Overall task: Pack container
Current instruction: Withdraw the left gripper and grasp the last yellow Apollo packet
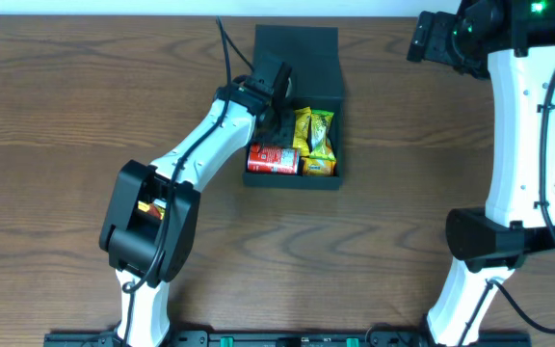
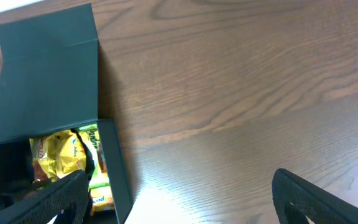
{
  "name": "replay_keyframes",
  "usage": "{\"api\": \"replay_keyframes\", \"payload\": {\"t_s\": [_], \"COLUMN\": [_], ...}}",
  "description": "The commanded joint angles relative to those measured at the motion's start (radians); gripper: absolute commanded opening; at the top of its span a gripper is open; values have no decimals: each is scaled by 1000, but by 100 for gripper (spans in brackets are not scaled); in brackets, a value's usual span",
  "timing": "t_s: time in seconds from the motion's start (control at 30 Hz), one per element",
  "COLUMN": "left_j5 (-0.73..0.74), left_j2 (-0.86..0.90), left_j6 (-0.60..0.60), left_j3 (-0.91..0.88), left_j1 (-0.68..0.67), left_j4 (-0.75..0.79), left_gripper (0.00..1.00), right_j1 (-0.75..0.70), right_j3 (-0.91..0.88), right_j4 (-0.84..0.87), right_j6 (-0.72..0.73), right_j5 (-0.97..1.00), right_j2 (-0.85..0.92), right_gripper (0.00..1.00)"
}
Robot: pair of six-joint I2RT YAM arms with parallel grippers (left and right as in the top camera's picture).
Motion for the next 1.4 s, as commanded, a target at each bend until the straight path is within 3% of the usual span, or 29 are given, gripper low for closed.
{"api": "replay_keyframes", "payload": {"t_s": [0.0,0.1,0.27,0.37,0.4,0.53,0.67,0.8,0.9,1.03,1.23,1.37], "left_j5": [-3,-101,-432,-417,-376,-336,-344,-345,-345,-343,-344,-341], "left_j2": [-73,-122,-216,-230,-230,-260,-371,-516,-537,-531,-527,-519], "left_j6": [25,10,-452,-528,-528,-515,-528,-540,-539,-539,-538,-539], "left_j3": [117,184,211,211,209,146,-41,-330,-460,-580,-680,-732], "left_j1": [-1,-1,81,190,256,378,394,393,395,394,395,399], "left_j4": [-37,-107,-419,-589,-668,-760,-690,-519,-455,-381,-214,-110], "left_gripper": [48,42,42,37,31,23,27,40,41,41,60,61], "right_j1": [-5,-5,-5,-5,-5,-5,-5,-5,-5,-5,-5,-5], "right_j3": [3,3,3,3,3,3,3,3,3,3,3,3], "right_j4": [3,3,-3,-2,1,2,2,23,32,31,31,27], "right_j6": [-14,-15,-15,-30,-44,-45,-45,-45,-45,-45,-45,-45], "right_j5": [3,3,13,15,15,31,33,33,33,33,33,33], "right_j2": [-2,-2,-2,-2,-2,-2,-2,-2,-2,-2,-2,-2], "right_gripper": [94,94,95,95,95,95,97,98,98,98,98,98]}}
